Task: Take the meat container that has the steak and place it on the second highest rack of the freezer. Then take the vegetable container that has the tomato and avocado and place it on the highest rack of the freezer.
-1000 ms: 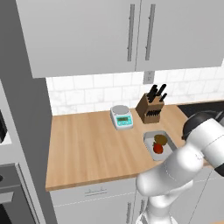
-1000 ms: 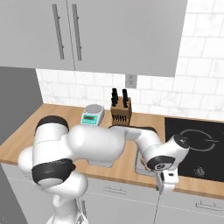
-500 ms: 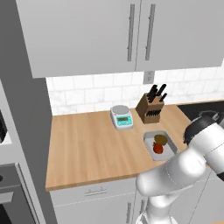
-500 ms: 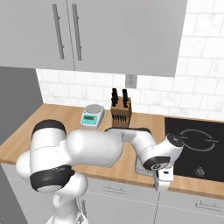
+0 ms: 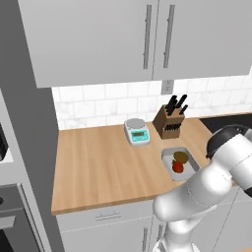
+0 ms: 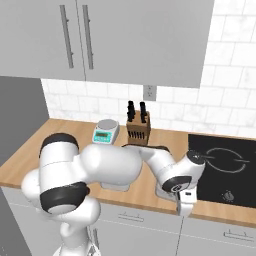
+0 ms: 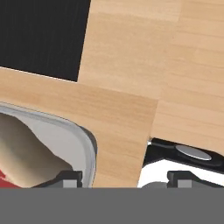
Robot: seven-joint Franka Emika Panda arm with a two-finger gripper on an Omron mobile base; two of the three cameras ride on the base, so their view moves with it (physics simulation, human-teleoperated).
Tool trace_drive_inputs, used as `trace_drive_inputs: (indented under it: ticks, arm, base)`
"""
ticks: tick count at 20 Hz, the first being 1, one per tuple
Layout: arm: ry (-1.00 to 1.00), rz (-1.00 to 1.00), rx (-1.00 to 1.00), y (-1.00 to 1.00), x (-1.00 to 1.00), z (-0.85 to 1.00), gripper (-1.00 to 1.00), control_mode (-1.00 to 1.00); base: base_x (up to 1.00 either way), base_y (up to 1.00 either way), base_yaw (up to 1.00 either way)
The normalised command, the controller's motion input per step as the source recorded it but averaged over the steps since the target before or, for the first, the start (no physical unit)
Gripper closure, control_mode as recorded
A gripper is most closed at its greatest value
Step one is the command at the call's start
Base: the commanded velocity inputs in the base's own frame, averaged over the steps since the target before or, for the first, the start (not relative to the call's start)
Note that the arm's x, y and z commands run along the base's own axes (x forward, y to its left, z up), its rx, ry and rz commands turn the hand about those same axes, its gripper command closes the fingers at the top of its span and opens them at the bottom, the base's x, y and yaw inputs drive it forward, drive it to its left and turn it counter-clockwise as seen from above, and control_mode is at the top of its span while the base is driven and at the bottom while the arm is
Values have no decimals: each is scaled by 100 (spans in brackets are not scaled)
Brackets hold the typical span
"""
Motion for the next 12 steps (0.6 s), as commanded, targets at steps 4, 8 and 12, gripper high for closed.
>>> trace_drive_inputs:
  ticks: [4,8,12]
  arm:
    - [1,-1,0,-9,18,0,-100,-100]
    - [-9,0,0,3,0,0,-100,-100]
    - [-9,0,0,24,0,-1,-100,-100]
  base:
    - [0,0,0]
    - [0,0,0]
    - [0,0,0]
